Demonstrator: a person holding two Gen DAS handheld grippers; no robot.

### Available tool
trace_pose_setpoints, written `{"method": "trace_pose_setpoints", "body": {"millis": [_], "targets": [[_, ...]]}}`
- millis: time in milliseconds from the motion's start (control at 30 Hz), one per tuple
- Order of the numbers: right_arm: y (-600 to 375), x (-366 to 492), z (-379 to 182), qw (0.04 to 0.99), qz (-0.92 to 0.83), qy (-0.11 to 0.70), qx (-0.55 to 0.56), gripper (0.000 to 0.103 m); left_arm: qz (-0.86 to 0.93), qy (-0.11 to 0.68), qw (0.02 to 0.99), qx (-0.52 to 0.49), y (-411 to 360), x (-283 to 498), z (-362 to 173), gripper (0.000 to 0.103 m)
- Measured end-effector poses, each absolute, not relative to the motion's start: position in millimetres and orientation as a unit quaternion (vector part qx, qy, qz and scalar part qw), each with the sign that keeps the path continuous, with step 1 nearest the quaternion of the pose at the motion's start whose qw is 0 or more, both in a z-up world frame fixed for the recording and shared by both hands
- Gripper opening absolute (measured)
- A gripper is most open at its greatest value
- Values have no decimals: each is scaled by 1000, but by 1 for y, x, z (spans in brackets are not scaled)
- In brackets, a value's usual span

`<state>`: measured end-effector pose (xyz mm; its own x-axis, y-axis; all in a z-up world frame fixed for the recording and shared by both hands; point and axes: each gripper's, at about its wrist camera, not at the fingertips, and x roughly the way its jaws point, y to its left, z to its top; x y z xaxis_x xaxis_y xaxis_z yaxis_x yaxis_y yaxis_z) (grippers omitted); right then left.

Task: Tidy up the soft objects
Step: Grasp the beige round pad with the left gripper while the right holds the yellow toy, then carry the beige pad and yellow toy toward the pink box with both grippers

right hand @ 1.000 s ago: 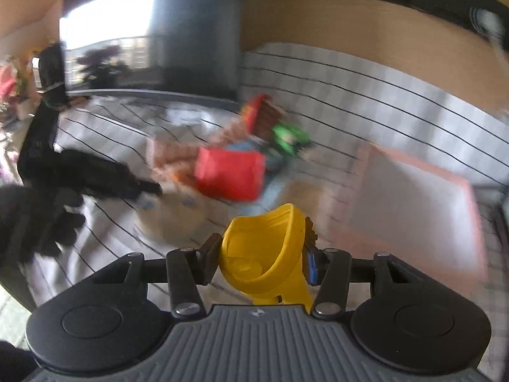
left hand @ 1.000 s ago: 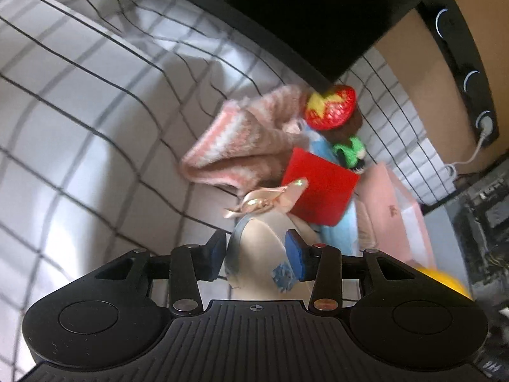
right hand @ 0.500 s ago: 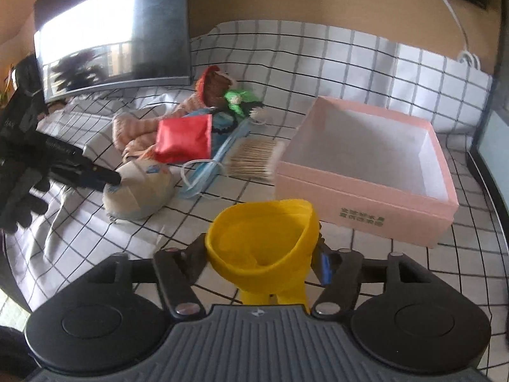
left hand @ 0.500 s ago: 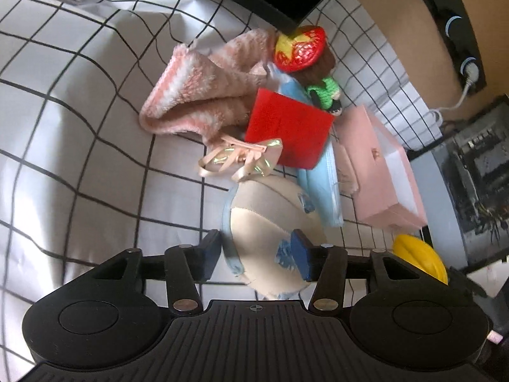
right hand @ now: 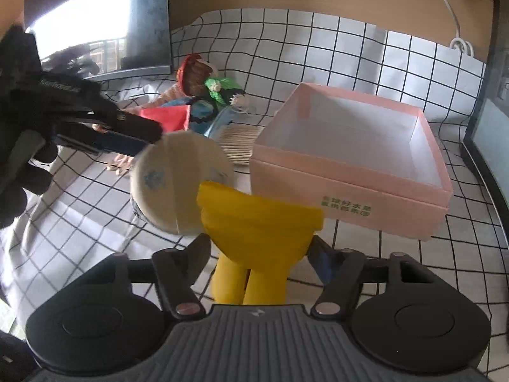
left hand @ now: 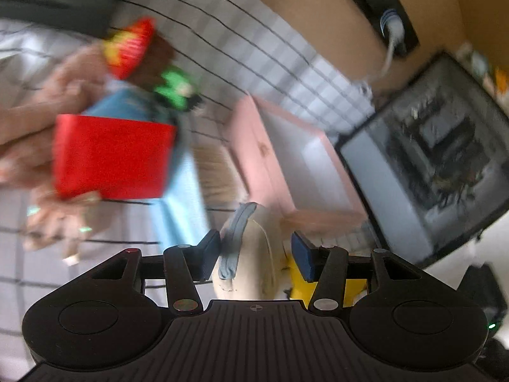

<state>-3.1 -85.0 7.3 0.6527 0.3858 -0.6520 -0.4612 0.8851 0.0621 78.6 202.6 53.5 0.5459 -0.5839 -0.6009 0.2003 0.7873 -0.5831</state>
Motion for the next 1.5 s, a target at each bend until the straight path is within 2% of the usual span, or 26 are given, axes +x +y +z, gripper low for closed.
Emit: {"method": "trace_pose_setpoints", "body": {"millis": [33, 100, 167, 333, 633, 767, 967, 1033, 1067, 1133, 1167, 1200, 1367, 1467, 1500], "targets": [[-85, 0, 6, 907, 233, 347, -55, 62, -225, 423, 853, -207, 191, 81, 53, 63], [-86, 4, 3, 906, 230, 351, -57, 58, -216, 437, 859, -159, 172, 85, 51, 78], [-89, 6, 0, 905, 228, 354, -58, 56, -217, 450, 854, -143, 162, 87, 46, 84], [-113, 4, -6, 902, 226, 366, -26, 54, -244, 456, 837, -177, 164, 85, 40, 81], [-134, -2, -9, 907, 207, 367, -2, 54, -336, 405, 825, -208, 165, 66, 63, 81], [-134, -3, -10, 908, 206, 365, 4, 54, -280, 421, 841, -194, 152, 73, 57, 83], [-133, -4, -13, 909, 208, 360, 0, 54, -280, 404, 831, -260, 160, 72, 54, 86], [-135, -4, -14, 909, 209, 361, 4, 54, -305, 393, 823, -275, 163, 67, 60, 83], [-135, -4, -14, 909, 210, 361, 5, 54, -315, 389, 819, -280, 165, 65, 63, 76], [-135, -4, -15, 909, 211, 360, 3, 54, -331, 384, 813, -287, 162, 62, 67, 54], [-136, -5, -15, 909, 212, 360, 4, 54, -331, 388, 811, -286, 159, 63, 68, 34], [-136, -5, -15, 909, 212, 360, 4, 54, -323, 394, 813, -280, 155, 64, 68, 21], [-139, -6, -16, 907, 215, 361, 8, 54, -267, 381, 857, -219, 129, 69, 78, 14], [-138, -8, -16, 909, 213, 359, -2, 54, -241, 381, 881, -139, 105, 67, 88, 24], [-137, -9, -15, 909, 211, 359, -6, 54, -237, 384, 886, -111, 98, 66, 89, 24]]}}
